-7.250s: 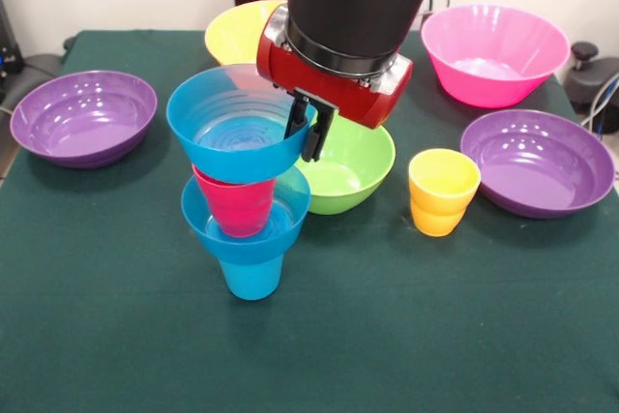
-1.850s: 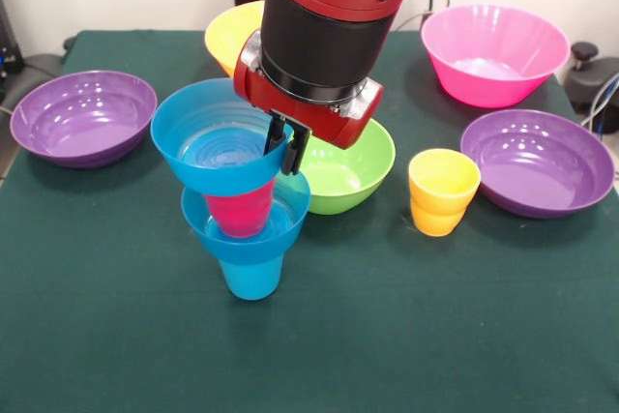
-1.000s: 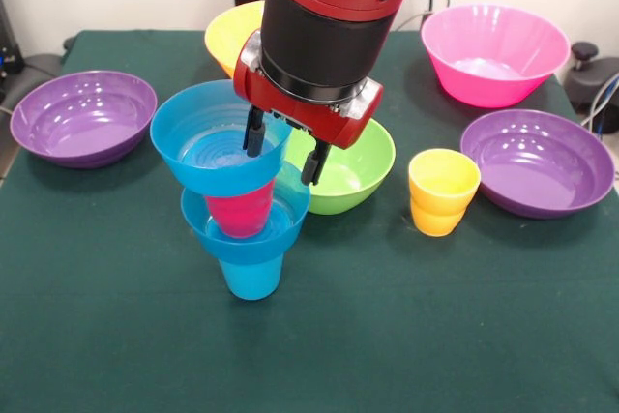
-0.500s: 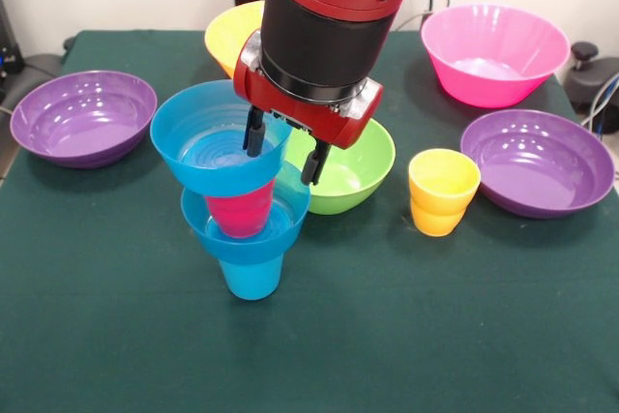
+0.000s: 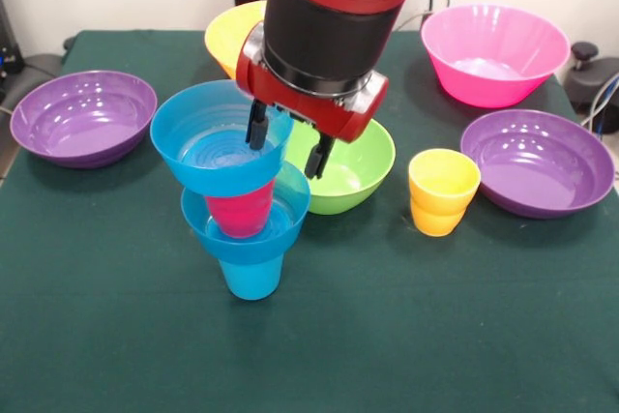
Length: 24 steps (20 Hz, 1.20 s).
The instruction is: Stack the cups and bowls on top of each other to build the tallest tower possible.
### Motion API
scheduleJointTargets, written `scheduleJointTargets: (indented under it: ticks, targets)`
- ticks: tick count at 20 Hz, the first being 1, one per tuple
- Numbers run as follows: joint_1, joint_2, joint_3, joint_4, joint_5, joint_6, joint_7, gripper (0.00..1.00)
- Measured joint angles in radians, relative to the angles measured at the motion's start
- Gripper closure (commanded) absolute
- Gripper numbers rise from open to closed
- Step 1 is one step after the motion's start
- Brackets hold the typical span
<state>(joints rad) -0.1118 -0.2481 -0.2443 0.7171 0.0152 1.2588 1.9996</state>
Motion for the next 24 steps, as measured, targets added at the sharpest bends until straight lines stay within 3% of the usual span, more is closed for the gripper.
scheduleJointTargets:
  ticks: [10, 24]
  targets:
    - [0.0, -0.032, 0.0, -0.038, 0.025, 0.172, 0.0, 0.0]
    - [0.009, -0.08, -0.011, -0.044, 0.052, 0.259, 0.0, 0.0]
